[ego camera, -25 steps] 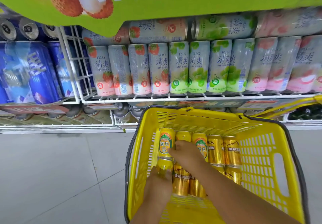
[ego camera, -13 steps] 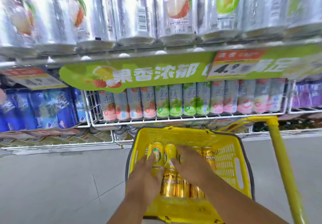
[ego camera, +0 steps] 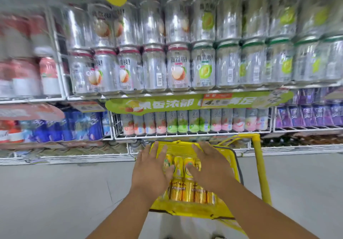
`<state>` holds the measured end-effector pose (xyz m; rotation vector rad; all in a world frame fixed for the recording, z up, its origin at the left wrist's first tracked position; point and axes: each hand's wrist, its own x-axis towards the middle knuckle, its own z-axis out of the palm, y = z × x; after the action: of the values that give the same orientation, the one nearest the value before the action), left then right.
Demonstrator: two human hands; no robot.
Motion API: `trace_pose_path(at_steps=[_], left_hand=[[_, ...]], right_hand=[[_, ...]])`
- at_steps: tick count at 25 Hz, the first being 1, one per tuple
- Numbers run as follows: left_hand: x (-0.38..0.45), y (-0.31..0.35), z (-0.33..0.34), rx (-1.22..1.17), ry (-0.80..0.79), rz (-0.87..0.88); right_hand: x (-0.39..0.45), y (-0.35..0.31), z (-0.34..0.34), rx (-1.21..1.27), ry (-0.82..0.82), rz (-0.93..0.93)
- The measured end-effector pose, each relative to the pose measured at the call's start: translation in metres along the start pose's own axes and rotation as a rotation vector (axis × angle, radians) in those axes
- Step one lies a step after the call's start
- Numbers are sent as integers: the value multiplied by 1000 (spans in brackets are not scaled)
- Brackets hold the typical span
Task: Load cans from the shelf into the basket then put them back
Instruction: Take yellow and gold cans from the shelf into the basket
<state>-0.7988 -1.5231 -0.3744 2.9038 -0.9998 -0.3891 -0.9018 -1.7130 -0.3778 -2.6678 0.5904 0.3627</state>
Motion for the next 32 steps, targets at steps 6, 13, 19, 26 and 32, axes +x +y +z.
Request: trace_pose_path(at_steps=[6,13,19,26,32], left_hand=[[-18,14,-105,55,127,51],[-40,25,-194,56,261,125],[-41,43,-288,56,413,213],[-35,85,-361,70,483,230],[-29,159,-387,76,537,173]], right_hand=[[-46,-32,-102,-77,189,-23],[-94,-58,-190,-138,282,-37],[-119,-73,-262,-148,356,-23],[-135,-51,-344,-164,472,-7],[-155,4,-403,-158,521,-39]])
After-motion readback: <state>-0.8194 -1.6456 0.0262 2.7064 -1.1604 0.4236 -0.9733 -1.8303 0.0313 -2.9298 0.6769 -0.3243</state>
